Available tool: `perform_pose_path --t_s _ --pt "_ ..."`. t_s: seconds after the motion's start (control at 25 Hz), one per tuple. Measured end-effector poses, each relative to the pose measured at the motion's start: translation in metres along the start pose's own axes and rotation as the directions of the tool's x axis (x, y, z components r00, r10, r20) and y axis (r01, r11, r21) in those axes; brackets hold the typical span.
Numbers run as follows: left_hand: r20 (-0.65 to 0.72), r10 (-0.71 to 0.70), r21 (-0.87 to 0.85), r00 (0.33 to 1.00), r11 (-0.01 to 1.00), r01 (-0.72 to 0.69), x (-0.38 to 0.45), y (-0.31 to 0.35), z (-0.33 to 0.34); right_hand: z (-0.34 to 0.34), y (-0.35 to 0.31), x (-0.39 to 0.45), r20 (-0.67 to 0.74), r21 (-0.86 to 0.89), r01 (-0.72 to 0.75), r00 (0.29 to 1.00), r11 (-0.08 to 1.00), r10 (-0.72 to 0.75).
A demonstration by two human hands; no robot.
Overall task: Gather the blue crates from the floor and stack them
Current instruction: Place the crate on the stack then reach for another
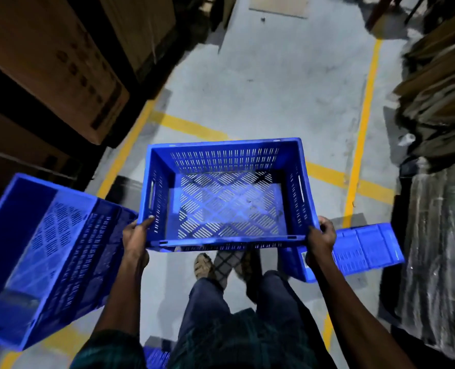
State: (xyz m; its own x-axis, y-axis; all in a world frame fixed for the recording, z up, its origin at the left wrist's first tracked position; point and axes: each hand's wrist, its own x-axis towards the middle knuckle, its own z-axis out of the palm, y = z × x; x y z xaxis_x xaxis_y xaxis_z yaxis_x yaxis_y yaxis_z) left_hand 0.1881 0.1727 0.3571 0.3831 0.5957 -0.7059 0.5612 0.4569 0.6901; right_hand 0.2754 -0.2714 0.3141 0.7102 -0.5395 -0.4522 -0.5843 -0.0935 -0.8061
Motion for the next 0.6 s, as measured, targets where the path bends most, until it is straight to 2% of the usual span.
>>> perform_pose_path --t_s 0.12,0.32,0.4,0.52,0.6 --pt "-0.020 0.053 -0.134 0.998 0.989 -0.055 0.001 -0.022 -0.046 0.008 -0.026 -0.016 0.069 -0.012 0.085 0.994 0.996 -0.084" --pt "-0.253 0.101 -0.331 0.962 0.926 -0.184 -0.106 -0.009 -0.080 0.040 -0.080 -0.031 0.299 0.053 0.128 0.944 0.990 -0.138" --pt "-0.305 0.101 -0.364 0.947 0.907 -0.213 -0.134 -0.012 -0.086 0.048 -0.102 -0.043 0.393 0.065 0.167 0.902 0.984 -0.179" --pt "-0.447 0.117 -0.396 0.887 0.863 -0.313 -0.180 -0.031 -0.102 0.062 -0.122 -0.051 0.542 0.063 0.168 0.822 0.984 -0.175" --pt "-0.509 0.101 -0.428 0.855 0.832 -0.353 -0.206 -0.052 -0.111 0.074 -0.126 -0.051 0.629 0.074 0.220 0.746 0.973 -0.217"
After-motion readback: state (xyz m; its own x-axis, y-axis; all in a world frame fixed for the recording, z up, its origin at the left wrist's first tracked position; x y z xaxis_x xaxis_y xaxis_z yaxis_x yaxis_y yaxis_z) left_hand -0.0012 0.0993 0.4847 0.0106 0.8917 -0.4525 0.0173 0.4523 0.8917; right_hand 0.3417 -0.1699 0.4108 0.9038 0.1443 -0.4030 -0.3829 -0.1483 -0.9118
